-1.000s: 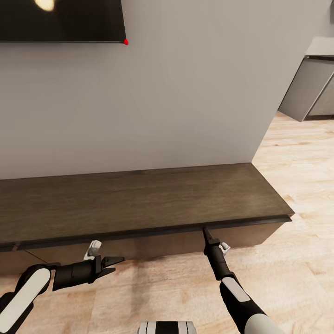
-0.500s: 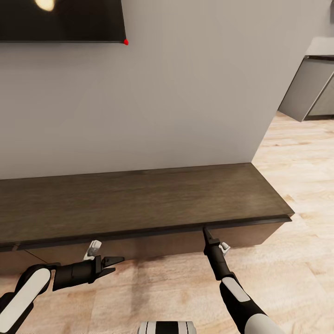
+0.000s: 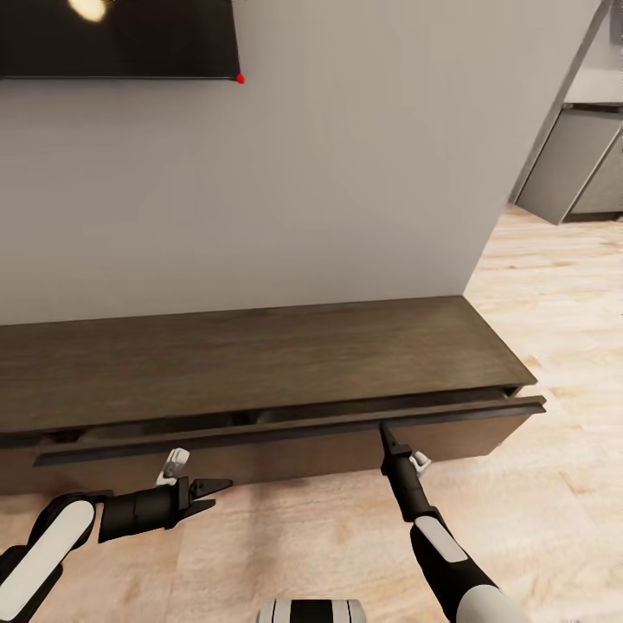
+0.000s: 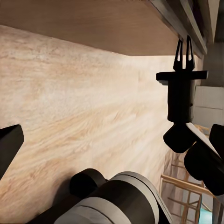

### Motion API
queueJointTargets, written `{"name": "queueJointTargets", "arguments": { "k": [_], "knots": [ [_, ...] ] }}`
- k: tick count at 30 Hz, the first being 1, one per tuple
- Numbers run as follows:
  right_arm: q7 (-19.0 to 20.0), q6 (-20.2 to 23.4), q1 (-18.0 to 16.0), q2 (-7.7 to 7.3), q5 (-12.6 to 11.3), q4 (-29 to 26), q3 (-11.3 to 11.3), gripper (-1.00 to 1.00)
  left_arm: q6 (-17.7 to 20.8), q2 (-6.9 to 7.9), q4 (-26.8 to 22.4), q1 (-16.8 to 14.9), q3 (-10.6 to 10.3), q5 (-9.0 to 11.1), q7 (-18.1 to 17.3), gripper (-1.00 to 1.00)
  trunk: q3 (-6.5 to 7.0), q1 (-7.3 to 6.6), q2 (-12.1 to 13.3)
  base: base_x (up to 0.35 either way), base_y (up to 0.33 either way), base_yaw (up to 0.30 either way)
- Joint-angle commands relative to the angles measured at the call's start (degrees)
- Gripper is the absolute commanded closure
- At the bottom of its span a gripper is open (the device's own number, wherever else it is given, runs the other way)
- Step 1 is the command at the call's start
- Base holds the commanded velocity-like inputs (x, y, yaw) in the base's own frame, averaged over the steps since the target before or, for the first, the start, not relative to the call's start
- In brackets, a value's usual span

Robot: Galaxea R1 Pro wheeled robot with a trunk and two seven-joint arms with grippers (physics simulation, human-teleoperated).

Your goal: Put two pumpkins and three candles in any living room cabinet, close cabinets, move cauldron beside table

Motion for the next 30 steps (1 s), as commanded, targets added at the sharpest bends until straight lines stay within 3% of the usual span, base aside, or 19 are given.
{"name": "queueJointTargets", "arguments": {
  "k": [1, 30],
  "knots": [
    [0.12, 0.43, 0.03, 0.02, -0.01, 0.47, 0.55, 1.0, 0.06, 0.03, 0.03, -0.05, -0.04, -0.37, -0.46, -1.0, -0.05, -0.02, -0.01, -0.168, 0.0, 0.0],
    [0.15, 0.43, 0.02, 0.02, -0.01, 0.47, 0.55, 1.0, 0.02, 0.03, 0.03, -0.05, -0.07, -0.37, -0.44, -1.0, -0.05, -0.02, -0.01, -0.173, 0.0, 0.0]
  ]
}}
